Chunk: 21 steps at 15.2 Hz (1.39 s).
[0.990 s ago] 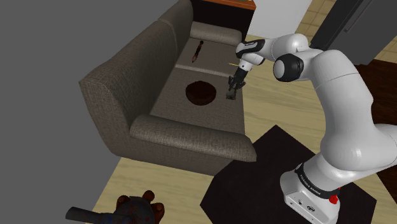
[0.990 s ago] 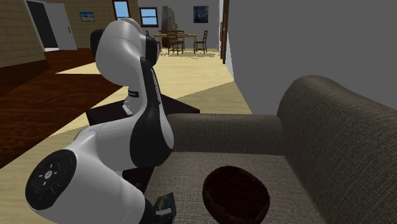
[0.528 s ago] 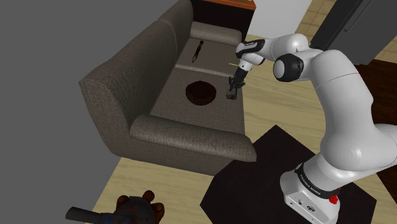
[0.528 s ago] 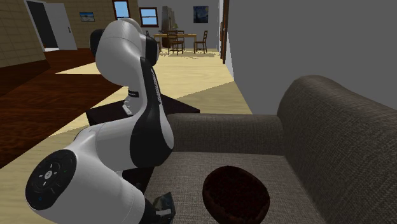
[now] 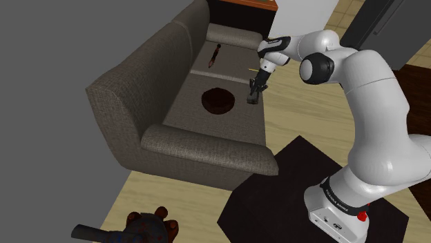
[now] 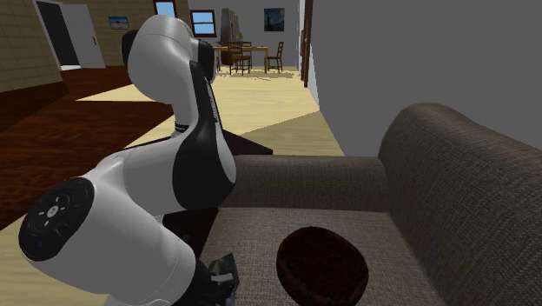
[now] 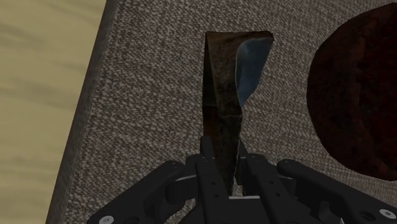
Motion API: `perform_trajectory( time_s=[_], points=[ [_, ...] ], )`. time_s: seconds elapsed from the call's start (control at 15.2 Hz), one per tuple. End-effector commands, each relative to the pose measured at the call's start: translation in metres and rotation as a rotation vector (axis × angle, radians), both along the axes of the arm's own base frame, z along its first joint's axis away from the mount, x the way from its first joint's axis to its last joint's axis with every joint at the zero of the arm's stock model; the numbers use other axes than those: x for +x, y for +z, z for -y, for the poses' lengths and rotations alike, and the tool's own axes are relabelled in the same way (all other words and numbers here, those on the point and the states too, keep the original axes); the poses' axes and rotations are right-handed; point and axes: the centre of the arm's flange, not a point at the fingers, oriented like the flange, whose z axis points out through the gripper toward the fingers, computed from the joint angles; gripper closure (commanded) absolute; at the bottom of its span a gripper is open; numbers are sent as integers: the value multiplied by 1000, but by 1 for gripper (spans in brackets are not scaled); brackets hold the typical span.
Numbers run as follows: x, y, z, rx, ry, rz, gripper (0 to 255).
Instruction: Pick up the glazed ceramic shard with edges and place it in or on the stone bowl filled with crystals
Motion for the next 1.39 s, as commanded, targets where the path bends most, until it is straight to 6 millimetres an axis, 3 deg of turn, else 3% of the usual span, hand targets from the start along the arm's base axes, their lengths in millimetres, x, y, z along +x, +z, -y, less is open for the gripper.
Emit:
perform_trajectory(
  time_s=[0.0,1.32],
  points=[
    [-1,11,1,0,0,0,255],
    [-1,116,1,0,0,0,255]
  ],
)
